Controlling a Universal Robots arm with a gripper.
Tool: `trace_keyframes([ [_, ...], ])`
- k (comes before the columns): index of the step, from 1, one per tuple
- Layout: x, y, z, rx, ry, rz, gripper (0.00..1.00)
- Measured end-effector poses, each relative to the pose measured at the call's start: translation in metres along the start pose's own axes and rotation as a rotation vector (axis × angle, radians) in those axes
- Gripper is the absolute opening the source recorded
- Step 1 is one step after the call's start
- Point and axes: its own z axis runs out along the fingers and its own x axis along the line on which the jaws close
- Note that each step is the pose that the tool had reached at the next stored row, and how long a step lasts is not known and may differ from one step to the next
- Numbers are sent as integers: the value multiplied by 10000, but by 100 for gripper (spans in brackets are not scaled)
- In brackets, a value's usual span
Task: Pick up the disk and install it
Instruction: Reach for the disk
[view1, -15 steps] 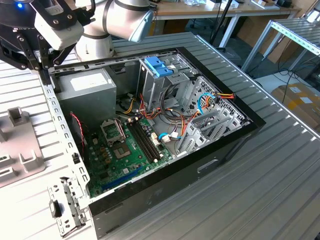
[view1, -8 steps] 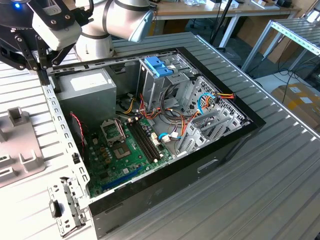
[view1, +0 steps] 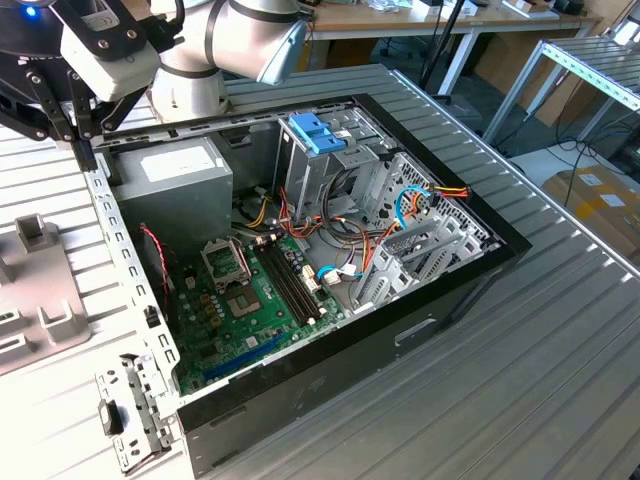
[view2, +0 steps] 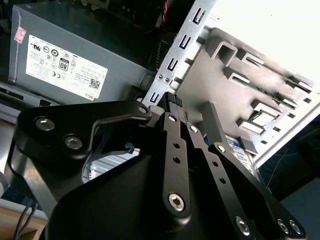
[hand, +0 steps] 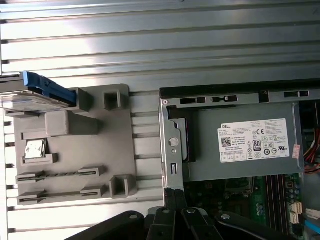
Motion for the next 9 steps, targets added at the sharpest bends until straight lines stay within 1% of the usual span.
trace_keyframes([
  [9, 21, -2, -1, 0, 0, 0, 11],
])
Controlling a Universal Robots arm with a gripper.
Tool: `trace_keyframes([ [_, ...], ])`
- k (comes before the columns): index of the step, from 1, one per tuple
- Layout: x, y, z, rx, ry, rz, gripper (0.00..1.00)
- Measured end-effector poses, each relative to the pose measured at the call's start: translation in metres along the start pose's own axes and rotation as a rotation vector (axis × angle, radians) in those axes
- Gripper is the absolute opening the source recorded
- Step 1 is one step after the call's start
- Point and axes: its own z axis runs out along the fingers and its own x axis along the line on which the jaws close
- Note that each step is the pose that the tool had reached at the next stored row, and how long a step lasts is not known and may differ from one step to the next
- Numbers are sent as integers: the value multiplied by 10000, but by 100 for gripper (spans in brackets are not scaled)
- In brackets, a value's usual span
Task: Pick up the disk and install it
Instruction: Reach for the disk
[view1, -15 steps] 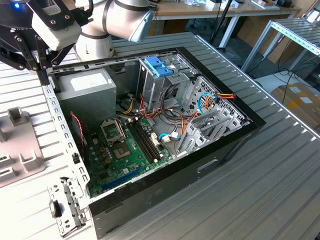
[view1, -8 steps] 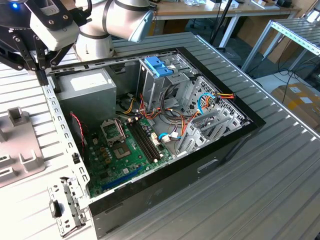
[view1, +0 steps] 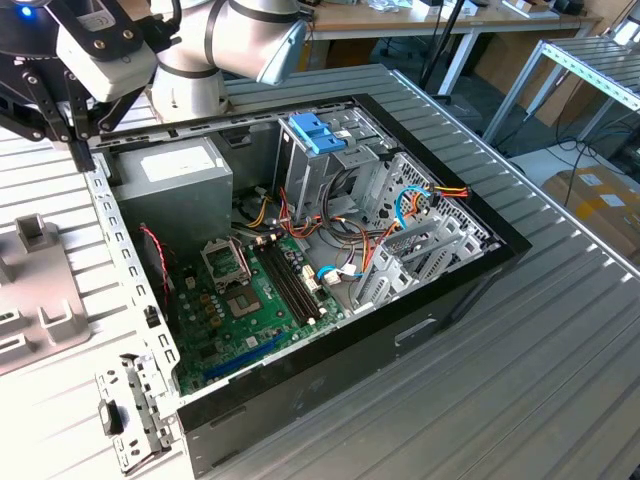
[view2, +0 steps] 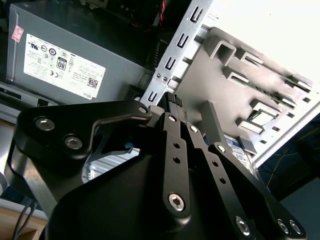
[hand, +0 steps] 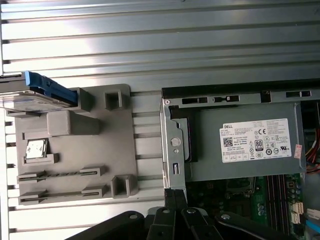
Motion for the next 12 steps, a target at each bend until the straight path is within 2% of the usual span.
trace_keyframes([
  [12, 33, -3, -1, 1, 0, 0, 11],
])
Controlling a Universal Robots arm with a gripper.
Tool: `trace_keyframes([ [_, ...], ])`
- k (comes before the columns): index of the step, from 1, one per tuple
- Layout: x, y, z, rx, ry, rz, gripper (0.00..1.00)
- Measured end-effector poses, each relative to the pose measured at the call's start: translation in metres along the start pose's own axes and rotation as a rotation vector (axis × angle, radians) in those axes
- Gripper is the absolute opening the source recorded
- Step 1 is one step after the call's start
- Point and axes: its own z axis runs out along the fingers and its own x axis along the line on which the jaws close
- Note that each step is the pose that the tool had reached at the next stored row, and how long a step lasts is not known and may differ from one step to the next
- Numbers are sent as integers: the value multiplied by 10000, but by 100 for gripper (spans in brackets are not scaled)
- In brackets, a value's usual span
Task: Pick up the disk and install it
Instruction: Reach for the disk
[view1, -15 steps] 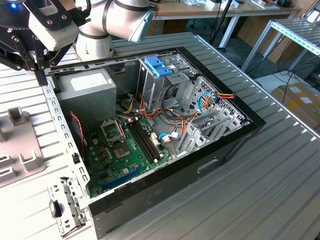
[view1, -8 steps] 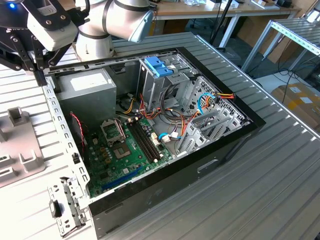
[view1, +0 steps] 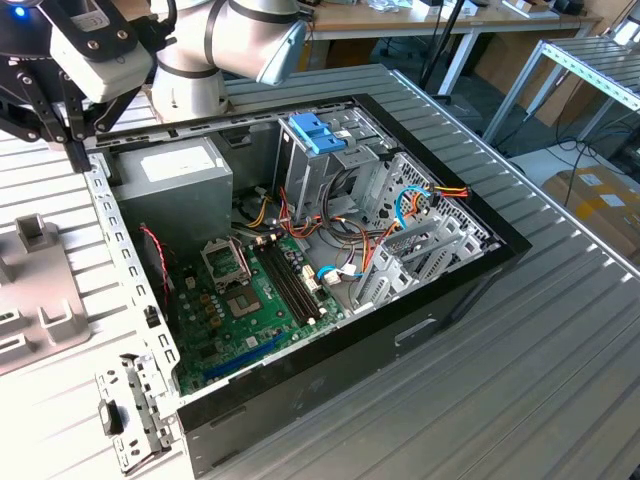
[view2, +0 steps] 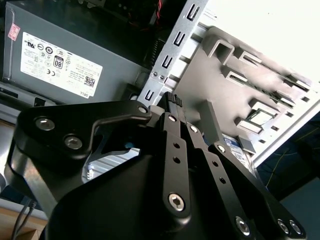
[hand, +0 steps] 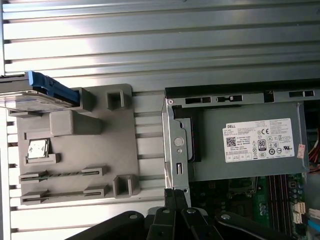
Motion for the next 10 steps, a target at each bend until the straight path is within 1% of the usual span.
trace_keyframes([
  [10, 23, -2, 0, -1, 0, 0, 11],
])
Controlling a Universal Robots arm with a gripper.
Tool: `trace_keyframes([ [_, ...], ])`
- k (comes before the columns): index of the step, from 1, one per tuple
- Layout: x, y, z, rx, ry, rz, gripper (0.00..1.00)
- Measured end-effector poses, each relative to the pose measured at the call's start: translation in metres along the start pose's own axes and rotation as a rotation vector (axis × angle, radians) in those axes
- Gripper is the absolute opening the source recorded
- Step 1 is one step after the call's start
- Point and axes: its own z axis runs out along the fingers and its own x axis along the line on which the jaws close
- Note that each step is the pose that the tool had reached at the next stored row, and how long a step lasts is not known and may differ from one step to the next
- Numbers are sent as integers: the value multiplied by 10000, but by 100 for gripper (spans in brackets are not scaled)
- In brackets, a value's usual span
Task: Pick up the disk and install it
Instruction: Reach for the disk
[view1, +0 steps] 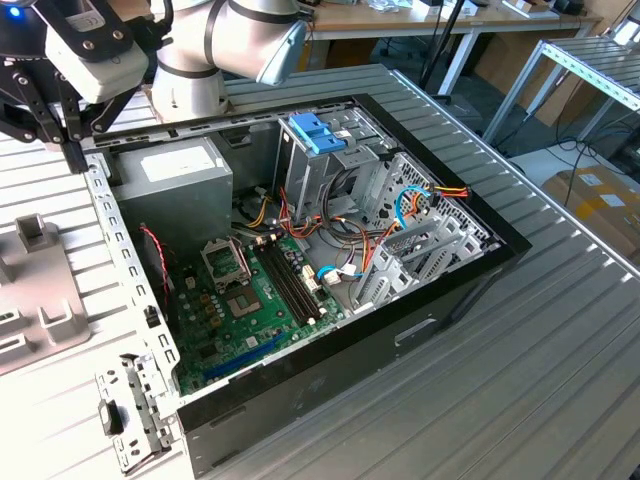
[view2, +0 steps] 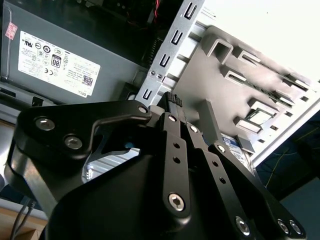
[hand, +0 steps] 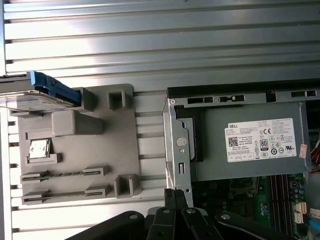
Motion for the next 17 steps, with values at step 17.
trace_keyframes([
  [17, 110, -8, -2, 0, 0, 0, 11],
])
